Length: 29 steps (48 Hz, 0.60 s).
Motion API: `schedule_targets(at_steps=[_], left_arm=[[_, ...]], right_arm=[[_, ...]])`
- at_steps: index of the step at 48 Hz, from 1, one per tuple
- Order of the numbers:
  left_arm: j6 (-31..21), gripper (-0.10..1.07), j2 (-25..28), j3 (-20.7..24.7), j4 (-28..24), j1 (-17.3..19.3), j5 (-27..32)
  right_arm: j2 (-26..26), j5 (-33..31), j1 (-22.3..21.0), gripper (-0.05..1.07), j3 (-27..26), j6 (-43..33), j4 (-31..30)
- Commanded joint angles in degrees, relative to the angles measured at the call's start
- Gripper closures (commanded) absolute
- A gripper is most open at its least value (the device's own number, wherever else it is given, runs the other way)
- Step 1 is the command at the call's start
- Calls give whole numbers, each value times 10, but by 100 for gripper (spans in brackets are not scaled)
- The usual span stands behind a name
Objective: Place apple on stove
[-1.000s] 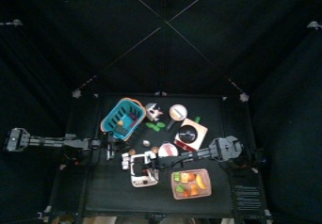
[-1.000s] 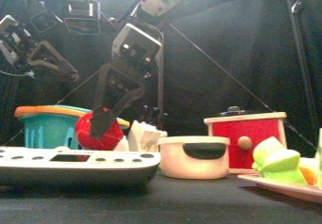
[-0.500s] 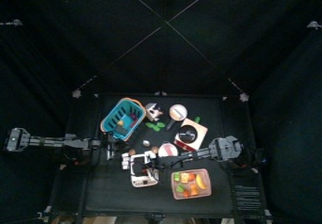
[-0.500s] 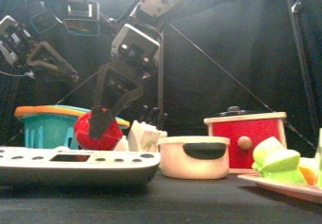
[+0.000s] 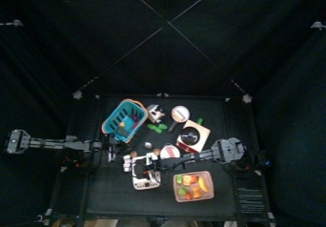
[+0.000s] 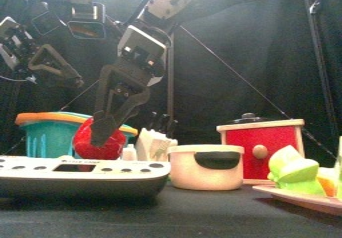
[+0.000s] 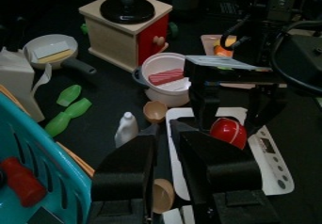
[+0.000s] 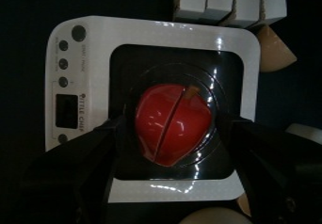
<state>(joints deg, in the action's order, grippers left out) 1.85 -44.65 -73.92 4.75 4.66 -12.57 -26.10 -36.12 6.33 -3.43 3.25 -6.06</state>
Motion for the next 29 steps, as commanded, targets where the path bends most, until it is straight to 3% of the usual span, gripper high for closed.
schedule_targets(at_steps=[1,29], left_arm=[[0,35,1,9,0,1,-3],[0,35,1,9,4,2,-3]], right_arm=[[14,4,-4,0,-15,0,0],[29,-1,-4,0,-10,-3,4]])
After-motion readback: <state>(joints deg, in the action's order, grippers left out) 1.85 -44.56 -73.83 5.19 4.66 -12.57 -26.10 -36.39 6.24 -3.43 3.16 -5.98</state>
